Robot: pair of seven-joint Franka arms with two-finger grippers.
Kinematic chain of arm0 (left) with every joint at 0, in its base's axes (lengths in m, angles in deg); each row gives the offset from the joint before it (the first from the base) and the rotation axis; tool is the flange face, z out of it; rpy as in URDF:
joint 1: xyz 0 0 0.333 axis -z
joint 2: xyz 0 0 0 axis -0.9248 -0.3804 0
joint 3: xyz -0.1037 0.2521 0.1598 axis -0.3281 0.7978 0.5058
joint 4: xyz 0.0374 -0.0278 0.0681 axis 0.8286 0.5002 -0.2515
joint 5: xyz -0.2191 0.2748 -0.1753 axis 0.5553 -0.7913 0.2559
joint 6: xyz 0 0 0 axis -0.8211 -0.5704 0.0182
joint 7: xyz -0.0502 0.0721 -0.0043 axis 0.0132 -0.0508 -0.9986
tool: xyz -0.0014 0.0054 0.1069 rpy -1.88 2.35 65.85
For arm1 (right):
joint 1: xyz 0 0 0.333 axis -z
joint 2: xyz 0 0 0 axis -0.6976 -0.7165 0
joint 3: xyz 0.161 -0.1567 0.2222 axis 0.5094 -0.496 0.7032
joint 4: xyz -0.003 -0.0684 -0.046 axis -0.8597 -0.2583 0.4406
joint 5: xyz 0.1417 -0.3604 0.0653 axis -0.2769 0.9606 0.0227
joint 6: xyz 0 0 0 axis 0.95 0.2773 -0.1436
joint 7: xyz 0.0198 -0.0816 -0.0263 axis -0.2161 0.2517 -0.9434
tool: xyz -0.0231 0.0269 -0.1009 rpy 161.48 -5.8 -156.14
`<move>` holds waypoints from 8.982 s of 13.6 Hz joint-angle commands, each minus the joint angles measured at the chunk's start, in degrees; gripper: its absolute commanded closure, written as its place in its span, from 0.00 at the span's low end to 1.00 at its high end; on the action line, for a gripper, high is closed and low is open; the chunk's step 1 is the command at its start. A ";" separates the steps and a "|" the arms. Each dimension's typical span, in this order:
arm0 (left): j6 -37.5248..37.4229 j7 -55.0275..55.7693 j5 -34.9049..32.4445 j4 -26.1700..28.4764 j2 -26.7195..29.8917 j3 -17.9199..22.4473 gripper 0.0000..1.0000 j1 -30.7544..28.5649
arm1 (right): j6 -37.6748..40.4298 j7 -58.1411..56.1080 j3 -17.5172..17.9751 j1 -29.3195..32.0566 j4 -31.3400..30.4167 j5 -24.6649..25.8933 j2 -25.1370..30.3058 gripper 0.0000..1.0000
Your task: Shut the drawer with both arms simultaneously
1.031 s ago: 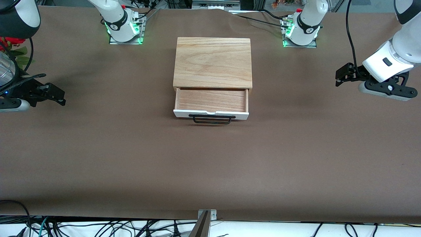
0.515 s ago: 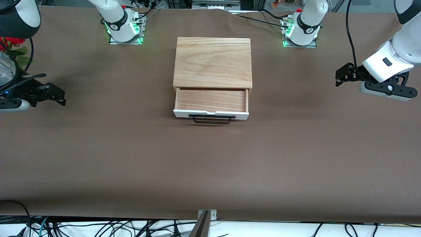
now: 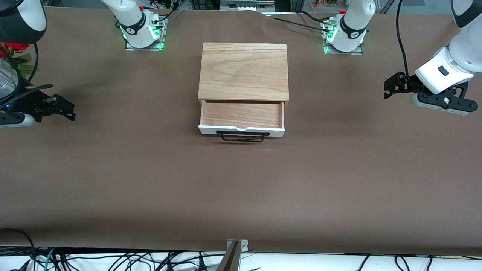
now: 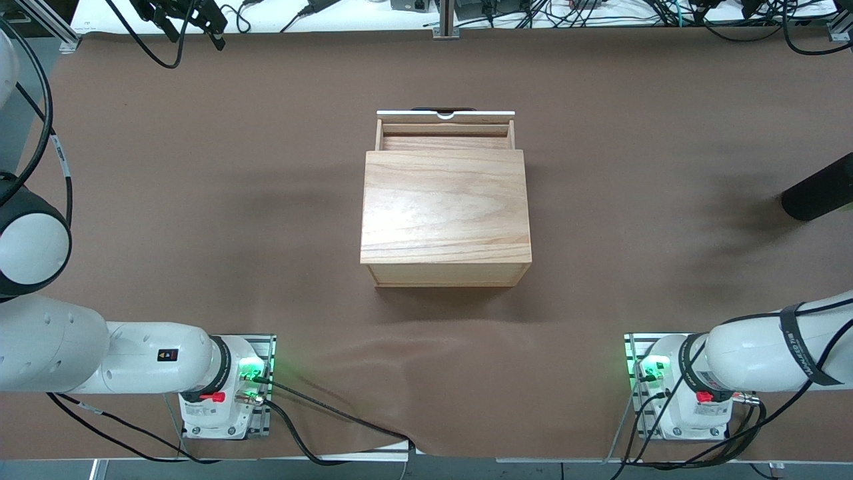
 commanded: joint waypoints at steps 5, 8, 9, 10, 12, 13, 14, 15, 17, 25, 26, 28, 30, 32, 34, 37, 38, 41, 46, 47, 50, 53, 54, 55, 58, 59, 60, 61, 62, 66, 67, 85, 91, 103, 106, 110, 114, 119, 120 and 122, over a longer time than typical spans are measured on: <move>-1.47 0.62 -1.59 -0.47 0.30 -0.17 0.00 -0.20 | 0.59 0.34 0.20 0.26 1.17 -0.49 -0.44 0.00; -1.47 0.62 -1.59 -0.82 0.13 -0.08 0.00 -0.20 | 0.50 0.34 0.20 0.26 1.17 -0.49 -0.44 0.00; -1.47 0.62 -1.59 -0.82 0.13 -0.08 0.00 -0.29 | 0.59 0.42 0.20 0.26 1.17 -0.49 -0.44 0.00; -1.47 0.62 -1.59 -0.82 0.13 -0.08 0.00 -0.20 | 0.59 0.43 0.20 0.26 1.17 -0.49 -0.44 0.00; -1.47 0.53 -1.59 -0.82 0.13 -0.08 0.00 -0.20 | 0.59 0.43 0.20 0.35 1.17 -0.49 -0.44 0.00; -1.47 0.53 -1.59 -0.82 0.13 -0.08 0.00 -0.20 | 0.50 0.34 0.20 0.26 1.17 -0.49 -0.44 0.00; -1.47 0.53 -1.59 -0.82 0.13 -0.08 0.00 -0.20 | 0.50 0.25 0.20 0.35 1.17 -0.49 -0.44 0.00; -1.38 0.53 -1.42 -0.91 0.13 -0.08 0.00 -0.20 | 0.50 0.25 0.20 0.26 1.17 -0.49 -0.44 0.00; -1.20 0.61 -0.63 -1.09 -0.05 -0.08 0.00 -0.12 | 0.32 0.43 0.20 0.26 1.17 -0.57 -0.52 0.00; -0.85 0.79 4.73 -5.74 -5.58 -0.43 0.00 1.47 | -2.66 0.60 0.82 -3.08 1.17 -0.75 -2.63 0.00; -0.76 1.05 5.70 -6.35 -6.37 -0.43 0.00 1.55 | -2.75 0.69 0.82 -3.69 1.17 -0.75 -2.81 0.00; 0.72 1.58 8.16 -8.20 -9.35 -0.43 0.00 3.13 | -5.90 0.69 0.82 -4.92 1.17 -1.62 -4.30 0.00; 7.73 1.67 8.25 -7.95 -12.34 -0.52 0.00 4.71 | -8.02 0.60 0.82 -5.89 1.17 -5.74 -6.66 0.00; 12.14 1.85 8.78 -8.38 -15.24 -0.61 0.00 7.78 | -11.44 0.60 0.82 -7.29 1.17 -10.05 -9.12 0.00; 15.92 2.90 12.53 -8.38 -18.23 -0.61 0.00 7.97 | -13.47 0.60 0.82 -9.49 1.17 -11.82 -11.59 0.00; 20.40 2.90 20.20 -8.38 -22.98 -0.70 0.00 9.72 | -17.33 0.69 0.82 -13.35 1.17 -12.44 -14.75 0.00; 23.12 2.90 20.38 -8.38 -24.29 -0.70 0.00 10.77 | -19.00 0.78 0.82 -14.58 1.17 -12.53 -15.72 0.00; 31.39 3.08 25.37 -7.51 -27.72 -1.22 0.00 13.67 | -21.64 0.86 0.82 -17.14 1.17 -12.53 -18.09 0.00; 32.11 3.25 31.01 -4.61 -30.37 -1.31 0.00 17.98 | -25.25 0.60 0.82 -20.47 1.17 -20.96 -22.23 0.00; 32.02 3.17 31.10 -3.65 -30.29 -1.31 0.00 17.99 | -25.34 0.60 0.82 -21.44 1.17 -21.14 -22.84 0.00; 32.11 3.16 31.19 -2.76 -31.60 -1.31 0.00 19.13 | -29.90 0.60 0.82 -23.99 1.17 -21.23 -24.95 0.00; 32.20 3.16 31.28 -1.70 -32.13 -1.40 0.00 19.92 | -30.44 0.60 0.82 -25.31 1.17 -21.23 -25.92 0.00; 32.20 3.16 31.28 -1.70 -32.39 -1.40 0.00 19.92 | -30.44 0.51 0.82 -25.32 1.17 -21.23 -26.10 0.00; 32.20 3.08 31.37 -1.70 -32.39 -1.49 0.00 19.92 | -30.35 0.43 0.82 -25.40 1.17 -21.14 -26.10 0.00; 32.20 3.16 32.95 -1.53 -32.66 -1.49 0.00 20.10 | -29.74 0.43 0.82 -26.37 1.09 -21.23 -26.10 0.00; 32.11 3.16 32.95 -1.53 -32.66 -1.49 0.00 20.19 | -29.39 0.34 0.82 -26.55 1.09 -21.23 -26.10 0.00; 32.11 3.16 32.95 -1.53 -32.66 -1.49 0.00 20.19 | -28.43 0.34 0.82 -26.55 1.09 -21.23 -26.10 0.00; 32.11 3.25 33.04 -1.53 -32.66 -1.49 0.00 20.19 | -27.55 0.34 0.82 -26.63 1.09 -21.23 -26.01 0.00; 32.11 3.25 33.04 -1.53 -32.74 -1.49 0.00 20.19 | -26.58 0.34 0.82 -26.98 1.09 -21.23 -26.01 0.00; 31.76 3.08 33.04 -1.53 -33.01 -1.58 0.00 20.19 | -23.76 0.25 0.82 -27.07 1.09 -21.23 -25.75 0.00; 31.67 3.08 33.04 -1.53 -33.01 -1.58 0.00 20.19 | -23.32 0.25 0.82 -27.16 1.09 -21.23 -25.75 0.00; 22.19 2.99 33.04 0.06 -32.83 -1.66 0.00 19.75 | -17.17 0.25 0.73 -30.59 0.82 -20.26 -26.01 0.00; 17.53 3.08 33.04 0.14 -33.10 -1.66 0.00 20.10 | -13.57 0.25 0.73 -31.47 0.91 -20.26 -26.01 0.00; 9.62 3.25 33.04 0.06 -32.57 -1.75 0.00 20.19 | -6.01 0.43 0.73 -33.31 1.00 -20.17 -25.48 0.00; 8.55 3.25 33.04 -0.03 -32.57 -1.75 0.00 20.10 | -4.43 0.51 0.73 -33.75 1.00 -20.35 -25.48 0.00; 7.33 3.34 32.95 -0.38 -32.48 -1.75 0.00 20.01 | -1.97 0.51 0.73 -34.11 1.00 -20.52 -25.48 0.00; 7.24 2.90 31.64 -2.05 -32.39 -1.58 0.00 19.75 | -2.05 0.43 0.65 -33.84 1.09 -20.61 -25.57 0.00; 7.15 2.99 29.53 -7.49 -30.81 -0.61 0.00 19.05 | -4.68 -0.01 0.47 -33.23 2.66 -20.44 -26.10 0.00; 7.24 2.90 27.52 -9.42 -30.38 -0.35 0.00 18.35 | -5.38 -0.01 0.38 -33.14 3.10 -20.52 -26.45 0.00; 7.15 2.90 21.21 -13.72 -30.02 -0.34 0.00 17.12 | -6.88 -0.10 0.29 -33.05 3.98 -20.61 -26.63 0.00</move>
